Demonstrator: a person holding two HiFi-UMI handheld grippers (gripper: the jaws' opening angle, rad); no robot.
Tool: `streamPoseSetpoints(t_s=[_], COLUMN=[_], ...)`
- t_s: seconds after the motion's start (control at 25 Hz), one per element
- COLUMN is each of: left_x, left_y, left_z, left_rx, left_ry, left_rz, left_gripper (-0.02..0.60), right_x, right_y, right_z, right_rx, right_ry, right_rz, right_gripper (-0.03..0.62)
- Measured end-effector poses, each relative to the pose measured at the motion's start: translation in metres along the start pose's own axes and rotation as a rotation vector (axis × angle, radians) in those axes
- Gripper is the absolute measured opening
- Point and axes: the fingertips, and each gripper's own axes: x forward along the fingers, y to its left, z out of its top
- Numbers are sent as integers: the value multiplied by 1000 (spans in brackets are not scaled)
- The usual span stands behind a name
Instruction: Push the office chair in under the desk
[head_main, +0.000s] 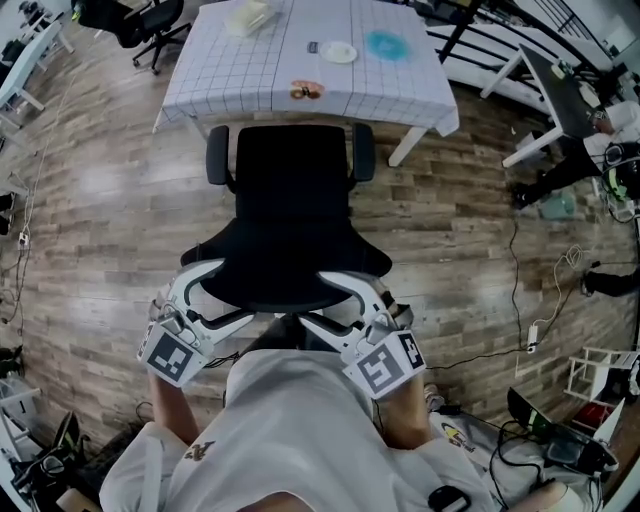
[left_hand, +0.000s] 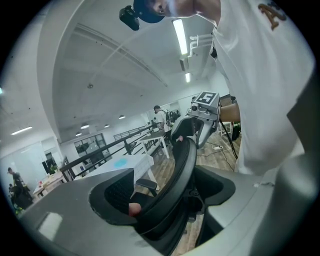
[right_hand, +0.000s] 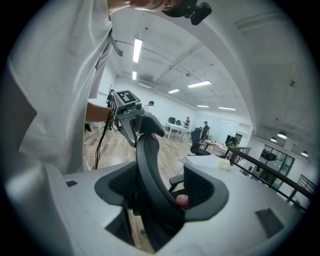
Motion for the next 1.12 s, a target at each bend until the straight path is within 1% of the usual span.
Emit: streamPoseSetpoints(t_s=[0.16, 0.32, 0.52, 0.72, 0.96, 1.12], left_x=[3, 5, 7, 7, 9, 10], left_y=[5, 11, 16, 22, 30, 37], left_z=[-1, -2, -2, -9, -7, -8], left_rx=[-8, -6, -6, -10, 1, 7], left_ry=[-23, -14, -33, -26, -52, -42], left_rz=[-7, -7, -21, -35, -48, -49], left_gripper=[380, 380, 379, 380, 380, 382], right_x=[3, 7, 9, 15, 20, 24], right_y=[-7, -12, -17, -20, -25, -30], right_z=[0, -2, -1, -1, -2, -1], right_rx=[0, 8, 12, 26, 40, 42], right_ry=[2, 7, 7, 18, 27, 27], right_rz=[-1, -3, -8, 2, 7, 1], right_gripper=[301, 302, 303, 302, 304, 304])
